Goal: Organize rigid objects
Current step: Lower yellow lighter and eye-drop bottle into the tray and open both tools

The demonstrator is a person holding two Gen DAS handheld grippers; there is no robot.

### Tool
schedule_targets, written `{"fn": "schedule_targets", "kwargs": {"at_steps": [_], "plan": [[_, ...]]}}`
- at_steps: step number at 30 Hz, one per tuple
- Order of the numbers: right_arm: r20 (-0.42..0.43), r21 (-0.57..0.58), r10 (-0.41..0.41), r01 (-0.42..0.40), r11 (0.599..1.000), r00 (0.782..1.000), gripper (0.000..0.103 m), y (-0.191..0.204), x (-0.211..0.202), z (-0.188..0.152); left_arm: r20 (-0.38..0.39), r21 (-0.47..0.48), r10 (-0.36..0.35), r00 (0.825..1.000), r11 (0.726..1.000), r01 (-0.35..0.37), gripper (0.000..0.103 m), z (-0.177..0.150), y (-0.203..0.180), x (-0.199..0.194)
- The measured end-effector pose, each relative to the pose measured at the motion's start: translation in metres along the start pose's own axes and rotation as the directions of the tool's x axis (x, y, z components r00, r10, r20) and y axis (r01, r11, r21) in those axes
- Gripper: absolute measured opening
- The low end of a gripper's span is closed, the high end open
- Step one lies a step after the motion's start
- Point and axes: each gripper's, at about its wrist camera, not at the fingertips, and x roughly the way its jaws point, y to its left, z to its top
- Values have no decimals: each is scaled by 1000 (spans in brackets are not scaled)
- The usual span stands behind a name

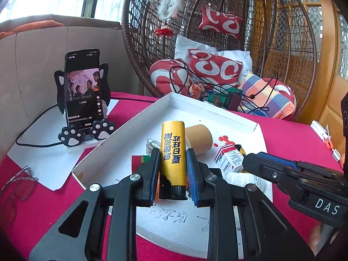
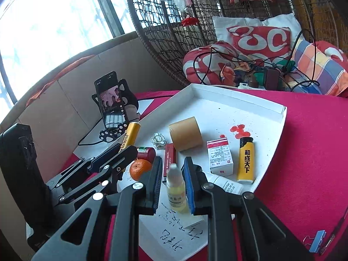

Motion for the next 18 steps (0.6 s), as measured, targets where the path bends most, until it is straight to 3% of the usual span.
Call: {"fn": "schedule_targets", "kwargs": {"at_steps": [1,2,3,5,7,18], "plan": [[9,1,-20,20,1000,1000,28,-1,-1,-1,-2,-11,4,1000,1000,-4,23,0,3,0],[19,4,-33,33,999,999,51,-3,-3,-3,1,-20,11,1000,1000,-11,28,0,5,-1],[31,11,-34,34,999,999,85,-5,-5,-5,5,-28,20,1000,999,-20,35,0,6,-1],[72,28,-46,44,999,996,103,-10,-13,-9,15,-43,46,999,998,-46,91,0,8,-3],[99,36,-58,54,998,993,103,-14,-20,-11,35,-60,88,996,995,-86,103,0,10,-6],[197,7,-124,125,992,973,103,-19,-51,-22,55,-76,91,994,993,-87,103,5,3,-14]]}}
